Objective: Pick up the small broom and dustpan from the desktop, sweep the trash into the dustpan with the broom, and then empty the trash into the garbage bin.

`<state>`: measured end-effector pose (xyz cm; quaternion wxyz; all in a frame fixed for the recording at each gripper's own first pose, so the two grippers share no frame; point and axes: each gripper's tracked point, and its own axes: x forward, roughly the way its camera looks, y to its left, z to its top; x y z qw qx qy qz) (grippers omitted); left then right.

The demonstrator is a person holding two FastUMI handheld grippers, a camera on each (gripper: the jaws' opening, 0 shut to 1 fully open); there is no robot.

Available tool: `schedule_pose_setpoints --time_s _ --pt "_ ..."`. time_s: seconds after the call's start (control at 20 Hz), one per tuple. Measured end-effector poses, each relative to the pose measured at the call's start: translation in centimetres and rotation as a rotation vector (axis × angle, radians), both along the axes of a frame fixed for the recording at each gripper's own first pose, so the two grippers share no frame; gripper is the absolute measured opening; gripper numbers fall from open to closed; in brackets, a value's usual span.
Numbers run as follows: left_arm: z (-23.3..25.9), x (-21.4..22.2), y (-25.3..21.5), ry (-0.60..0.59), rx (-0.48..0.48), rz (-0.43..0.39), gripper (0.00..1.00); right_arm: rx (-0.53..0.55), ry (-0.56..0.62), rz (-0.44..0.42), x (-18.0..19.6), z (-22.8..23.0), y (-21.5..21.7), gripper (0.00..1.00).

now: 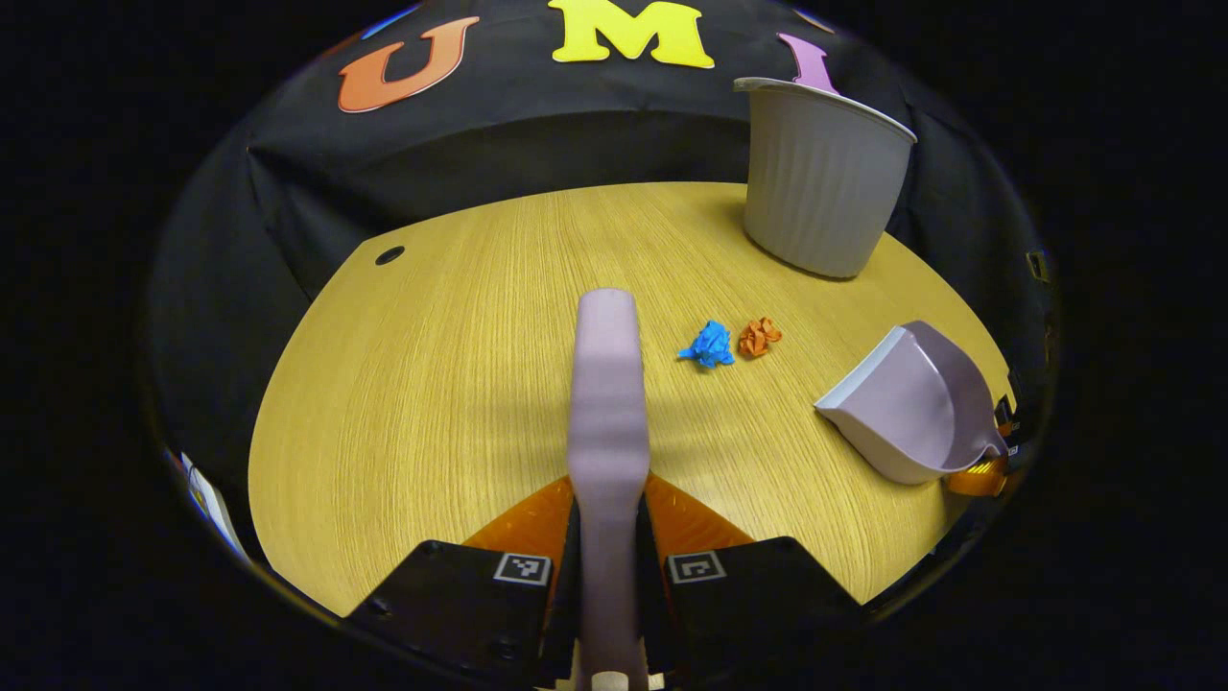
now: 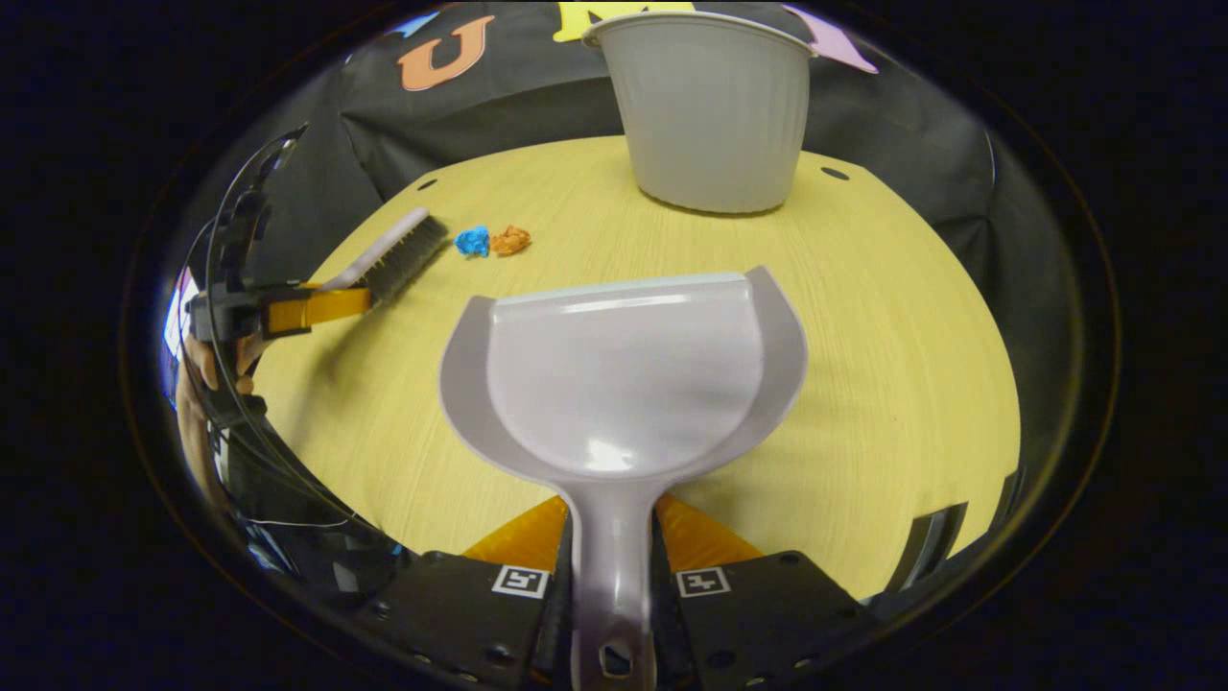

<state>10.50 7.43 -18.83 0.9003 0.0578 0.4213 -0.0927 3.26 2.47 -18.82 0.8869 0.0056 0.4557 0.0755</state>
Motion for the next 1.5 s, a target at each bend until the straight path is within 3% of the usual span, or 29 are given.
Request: schedule_pose_setpoints --time_s 0.3,0.35,0.4,0.7,1.2,1.5 --pt "-0.3 2.6 -2.0 0.002 0.007 -0.094 0.30 -0.023 0.002 0.045 0.1 0.0 -0.2 0.34" --pt "-0.4 2.9 -2.2 0.002 0.006 -0.105 0.34 -0.034 0.004 0.058 0.1 0.0 -0.2 0.34" --pt "-0.6 3.1 -2.3 0.003 0.010 -0.111 0.30 -0.041 0.008 0.073 0.1 0.0 -0.1 0.36" --pt "-0.6 4.8 -2.9 -0.004 0.014 -0.175 0.30 -0.033 0.030 0.145 1.3 0.7 1.4 0.34" --pt "0.0 4.1 -7.1 0.039 -0.019 -0.343 0.30 -0.072 0.057 0.253 2.2 0.7 2.4 0.34" --pt "0.7 2.4 -10.5 0.050 -0.050 -0.468 0.30 -0.066 0.059 0.265 2.3 1.1 2.8 0.34"
